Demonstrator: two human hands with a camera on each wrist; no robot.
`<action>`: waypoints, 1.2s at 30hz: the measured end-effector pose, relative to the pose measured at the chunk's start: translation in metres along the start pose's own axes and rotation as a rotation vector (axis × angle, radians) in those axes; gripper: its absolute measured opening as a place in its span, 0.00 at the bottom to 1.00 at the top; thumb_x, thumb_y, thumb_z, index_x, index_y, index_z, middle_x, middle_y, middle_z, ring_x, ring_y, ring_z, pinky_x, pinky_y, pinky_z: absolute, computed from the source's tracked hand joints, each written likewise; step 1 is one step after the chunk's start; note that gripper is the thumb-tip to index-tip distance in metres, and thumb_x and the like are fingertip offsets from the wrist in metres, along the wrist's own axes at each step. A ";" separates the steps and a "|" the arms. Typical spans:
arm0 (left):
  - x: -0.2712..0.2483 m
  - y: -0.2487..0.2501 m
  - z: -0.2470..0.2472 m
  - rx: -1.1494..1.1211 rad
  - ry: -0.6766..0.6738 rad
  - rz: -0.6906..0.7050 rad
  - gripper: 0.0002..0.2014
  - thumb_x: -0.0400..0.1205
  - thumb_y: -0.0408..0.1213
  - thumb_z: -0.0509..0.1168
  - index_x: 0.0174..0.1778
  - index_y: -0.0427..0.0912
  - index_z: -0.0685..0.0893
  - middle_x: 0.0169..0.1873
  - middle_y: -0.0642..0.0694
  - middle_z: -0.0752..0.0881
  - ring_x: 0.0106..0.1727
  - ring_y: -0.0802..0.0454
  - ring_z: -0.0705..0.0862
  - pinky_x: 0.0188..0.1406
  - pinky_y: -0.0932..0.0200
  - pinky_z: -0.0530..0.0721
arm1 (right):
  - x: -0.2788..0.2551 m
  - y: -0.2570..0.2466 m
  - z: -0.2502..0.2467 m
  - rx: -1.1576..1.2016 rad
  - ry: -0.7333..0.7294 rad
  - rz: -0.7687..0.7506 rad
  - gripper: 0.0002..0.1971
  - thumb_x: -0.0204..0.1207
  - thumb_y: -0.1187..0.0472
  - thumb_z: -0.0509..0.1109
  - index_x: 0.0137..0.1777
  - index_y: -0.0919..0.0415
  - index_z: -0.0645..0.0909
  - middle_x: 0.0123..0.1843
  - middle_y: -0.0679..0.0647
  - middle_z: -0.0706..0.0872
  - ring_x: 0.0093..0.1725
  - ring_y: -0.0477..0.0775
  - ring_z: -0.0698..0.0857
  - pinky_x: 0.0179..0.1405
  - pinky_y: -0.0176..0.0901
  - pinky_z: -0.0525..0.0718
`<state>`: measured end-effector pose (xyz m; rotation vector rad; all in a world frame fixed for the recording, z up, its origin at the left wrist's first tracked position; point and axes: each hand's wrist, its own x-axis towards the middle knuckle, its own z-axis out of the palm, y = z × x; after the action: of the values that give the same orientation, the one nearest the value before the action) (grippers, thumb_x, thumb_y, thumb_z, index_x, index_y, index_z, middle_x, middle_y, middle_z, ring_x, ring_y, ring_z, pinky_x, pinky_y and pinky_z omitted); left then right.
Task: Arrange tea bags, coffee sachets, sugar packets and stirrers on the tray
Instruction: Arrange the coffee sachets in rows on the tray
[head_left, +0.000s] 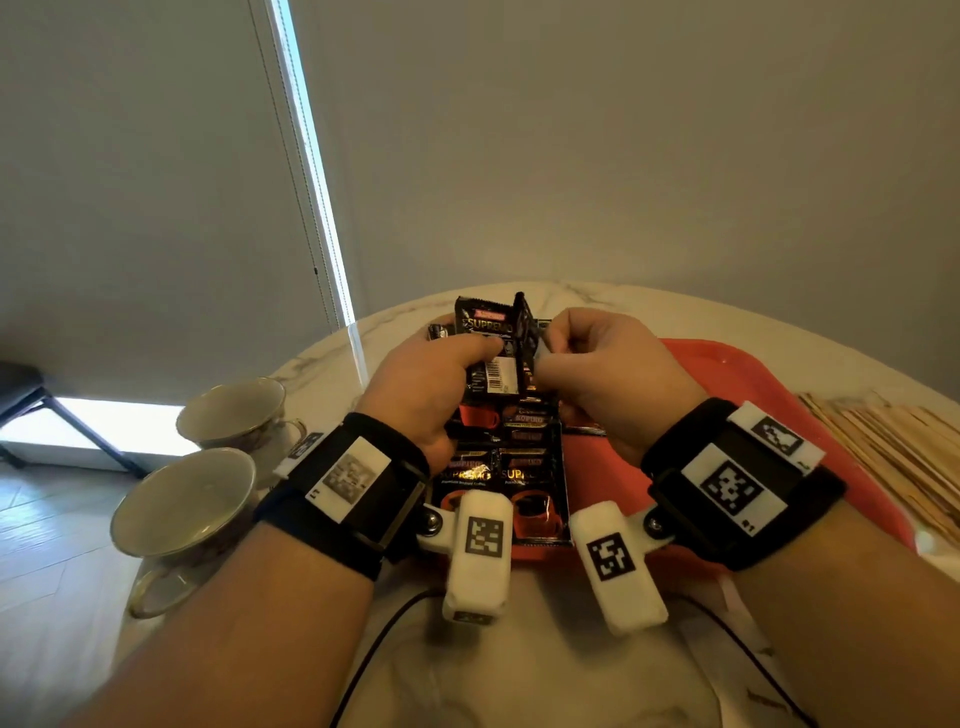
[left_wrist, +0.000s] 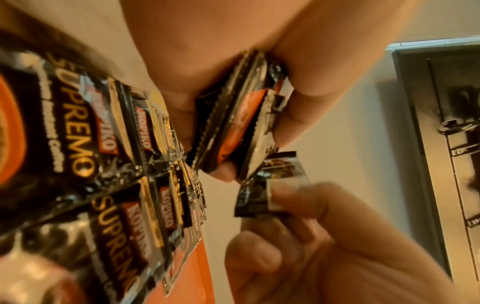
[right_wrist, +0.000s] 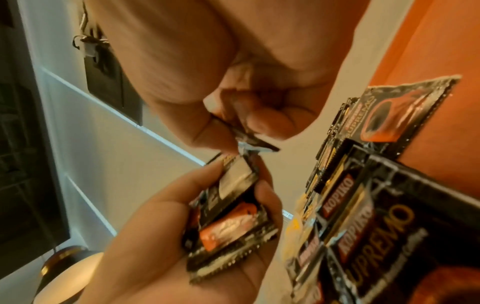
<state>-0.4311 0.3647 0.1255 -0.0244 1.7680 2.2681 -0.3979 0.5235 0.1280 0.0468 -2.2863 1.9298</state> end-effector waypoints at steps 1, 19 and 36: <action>-0.001 -0.001 0.001 0.005 -0.029 0.018 0.07 0.86 0.34 0.71 0.60 0.40 0.88 0.52 0.34 0.94 0.53 0.34 0.94 0.60 0.31 0.90 | -0.001 0.000 0.002 -0.025 -0.056 -0.005 0.14 0.69 0.70 0.76 0.32 0.50 0.78 0.35 0.60 0.78 0.35 0.59 0.75 0.27 0.46 0.75; -0.006 -0.001 -0.004 0.014 -0.222 0.063 0.21 0.73 0.22 0.74 0.64 0.32 0.88 0.58 0.27 0.91 0.58 0.30 0.93 0.59 0.28 0.90 | 0.007 -0.006 -0.019 0.157 0.089 0.147 0.05 0.77 0.67 0.74 0.43 0.58 0.83 0.27 0.48 0.77 0.21 0.43 0.67 0.18 0.36 0.63; 0.003 -0.003 -0.004 -0.065 -0.094 0.014 0.14 0.82 0.26 0.73 0.64 0.32 0.88 0.55 0.30 0.93 0.53 0.30 0.94 0.57 0.25 0.90 | 0.004 -0.012 -0.032 0.316 0.206 0.160 0.09 0.77 0.73 0.75 0.56 0.66 0.85 0.48 0.62 0.93 0.40 0.55 0.91 0.43 0.49 0.92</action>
<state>-0.4342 0.3625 0.1215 0.0812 1.6522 2.2963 -0.3977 0.5531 0.1453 -0.2942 -1.8909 2.2399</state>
